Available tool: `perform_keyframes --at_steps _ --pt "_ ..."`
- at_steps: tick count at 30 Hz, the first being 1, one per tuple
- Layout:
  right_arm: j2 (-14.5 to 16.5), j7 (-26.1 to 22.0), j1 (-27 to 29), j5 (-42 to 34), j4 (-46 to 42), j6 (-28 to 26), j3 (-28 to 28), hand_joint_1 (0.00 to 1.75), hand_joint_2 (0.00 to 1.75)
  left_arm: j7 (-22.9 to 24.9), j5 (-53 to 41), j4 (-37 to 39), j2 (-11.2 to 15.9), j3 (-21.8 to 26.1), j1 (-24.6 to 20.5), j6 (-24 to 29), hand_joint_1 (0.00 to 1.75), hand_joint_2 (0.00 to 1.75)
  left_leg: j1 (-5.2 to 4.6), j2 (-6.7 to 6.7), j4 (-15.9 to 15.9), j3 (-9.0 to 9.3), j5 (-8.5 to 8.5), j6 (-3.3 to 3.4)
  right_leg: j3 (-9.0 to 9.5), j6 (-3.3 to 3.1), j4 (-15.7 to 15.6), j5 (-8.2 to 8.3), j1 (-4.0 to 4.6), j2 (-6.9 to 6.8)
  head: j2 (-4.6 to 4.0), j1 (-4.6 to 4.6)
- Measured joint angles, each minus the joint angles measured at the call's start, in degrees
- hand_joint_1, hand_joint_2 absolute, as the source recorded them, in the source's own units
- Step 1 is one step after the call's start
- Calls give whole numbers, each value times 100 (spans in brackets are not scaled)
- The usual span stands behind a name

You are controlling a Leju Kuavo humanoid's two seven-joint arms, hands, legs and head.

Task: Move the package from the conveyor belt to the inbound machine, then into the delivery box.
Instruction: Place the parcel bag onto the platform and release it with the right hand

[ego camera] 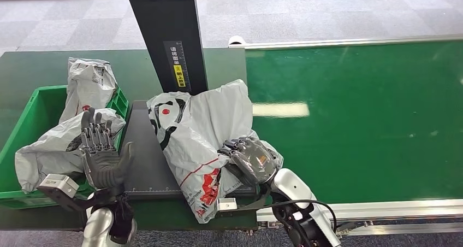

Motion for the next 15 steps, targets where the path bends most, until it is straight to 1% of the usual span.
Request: perform_keyframes --at_steps 4,7,11,14,15 --pt "16 313 -203 245 485 288 411 175 175 0 10 42 0 -6 -23 1 0 175 -1 2 0 1 0 0 0 0 0 0 -1 0 0 -1" --pt "93 360 -397 262 985 381 700 175 175 0 23 87 0 -33 -41 25 0 175 0 3 0 5 0 0 1 -1 0 1 0 2 0 -1" --pt "216 303 -598 77 1494 252 926 175 175 0 69 134 2 -74 -56 88 0 175 2 4 0 7 0 -1 1 -2 0 1 3 4 0 -1" --pt "282 398 -693 -76 1704 170 1009 175 175 0 92 157 3 -101 -54 109 0 175 2 5 0 7 0 -1 2 -2 0 1 3 4 0 0" --pt "300 440 -716 -132 1751 170 1018 168 175 0 95 162 4 -109 -54 110 0 175 2 5 0 7 0 -1 2 -2 0 1 3 4 0 0"
